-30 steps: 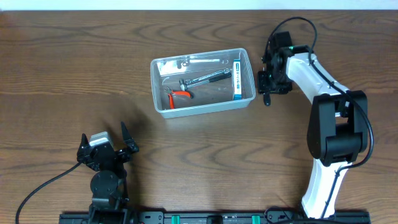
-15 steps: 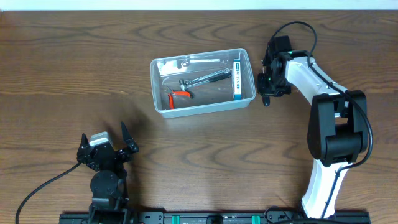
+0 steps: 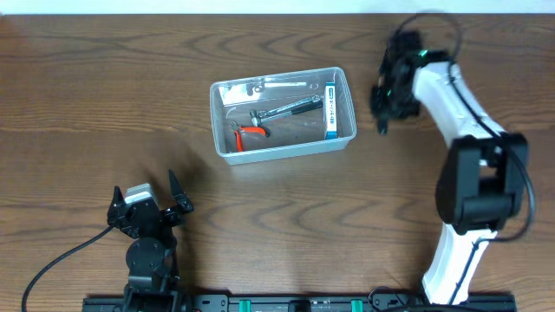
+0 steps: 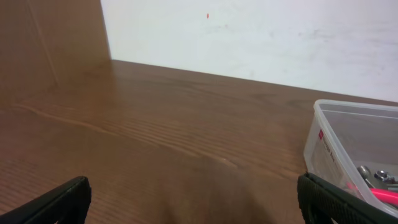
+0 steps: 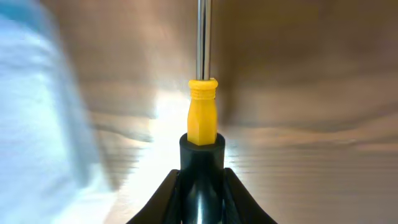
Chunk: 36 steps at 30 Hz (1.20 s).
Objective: Pack container
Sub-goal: 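Grasp the yellow-handled screwdriver with the right gripper, then place the screwdriver into the container and release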
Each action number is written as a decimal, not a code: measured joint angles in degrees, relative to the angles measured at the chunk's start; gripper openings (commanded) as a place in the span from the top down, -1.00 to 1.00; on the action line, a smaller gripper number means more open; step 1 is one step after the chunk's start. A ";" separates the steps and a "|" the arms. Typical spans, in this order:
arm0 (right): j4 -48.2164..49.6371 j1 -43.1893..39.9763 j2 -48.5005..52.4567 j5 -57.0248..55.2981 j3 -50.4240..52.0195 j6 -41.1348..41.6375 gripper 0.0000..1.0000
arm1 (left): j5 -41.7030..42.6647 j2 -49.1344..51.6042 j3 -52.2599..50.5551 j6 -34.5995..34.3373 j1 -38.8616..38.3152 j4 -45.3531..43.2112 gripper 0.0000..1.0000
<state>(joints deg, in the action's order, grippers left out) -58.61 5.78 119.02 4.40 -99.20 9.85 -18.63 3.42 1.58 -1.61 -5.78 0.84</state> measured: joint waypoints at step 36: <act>6.78 29.68 9.53 -1.66 -6.73 -65.11 -0.98 | 0.00 0.00 0.00 0.00 0.00 0.00 -0.96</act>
<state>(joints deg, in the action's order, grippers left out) -51.83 35.46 128.55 2.74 -105.93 -55.27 -18.63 3.42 1.58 -1.61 -5.78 0.84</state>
